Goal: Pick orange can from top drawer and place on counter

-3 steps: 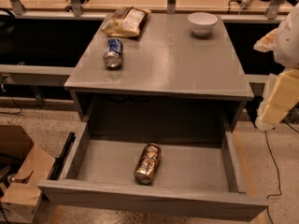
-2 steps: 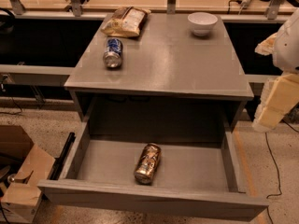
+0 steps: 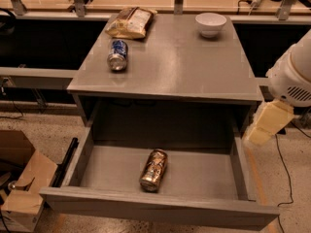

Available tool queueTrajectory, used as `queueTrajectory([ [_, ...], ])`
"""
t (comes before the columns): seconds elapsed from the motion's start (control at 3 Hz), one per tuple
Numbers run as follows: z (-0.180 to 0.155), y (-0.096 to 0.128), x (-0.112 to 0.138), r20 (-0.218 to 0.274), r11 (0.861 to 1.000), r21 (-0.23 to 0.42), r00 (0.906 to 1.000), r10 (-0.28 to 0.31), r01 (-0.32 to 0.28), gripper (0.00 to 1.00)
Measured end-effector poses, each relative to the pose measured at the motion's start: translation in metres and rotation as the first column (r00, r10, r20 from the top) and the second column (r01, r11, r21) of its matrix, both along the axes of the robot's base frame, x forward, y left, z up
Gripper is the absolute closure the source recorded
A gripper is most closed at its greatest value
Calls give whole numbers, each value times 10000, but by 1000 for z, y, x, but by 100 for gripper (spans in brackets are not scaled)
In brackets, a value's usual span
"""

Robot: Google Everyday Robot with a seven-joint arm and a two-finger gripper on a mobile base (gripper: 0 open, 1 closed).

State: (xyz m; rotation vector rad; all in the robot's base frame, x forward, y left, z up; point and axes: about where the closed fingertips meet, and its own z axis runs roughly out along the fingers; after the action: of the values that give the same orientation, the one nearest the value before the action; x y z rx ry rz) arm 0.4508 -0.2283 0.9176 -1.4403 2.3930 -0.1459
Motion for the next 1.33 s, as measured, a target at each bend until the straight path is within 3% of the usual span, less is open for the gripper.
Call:
queueTrajectory([
  [0.33, -32, -1, 7, -698, 9982, -10, 9957, -606, 607, 0],
  [1.0, -47, 9, 9, -977, 9956, -258, 9910, -917, 896, 0],
  [1.33, -86, 32, 8, -1849, 9927, -145, 9753, -1207, 1201, 0],
])
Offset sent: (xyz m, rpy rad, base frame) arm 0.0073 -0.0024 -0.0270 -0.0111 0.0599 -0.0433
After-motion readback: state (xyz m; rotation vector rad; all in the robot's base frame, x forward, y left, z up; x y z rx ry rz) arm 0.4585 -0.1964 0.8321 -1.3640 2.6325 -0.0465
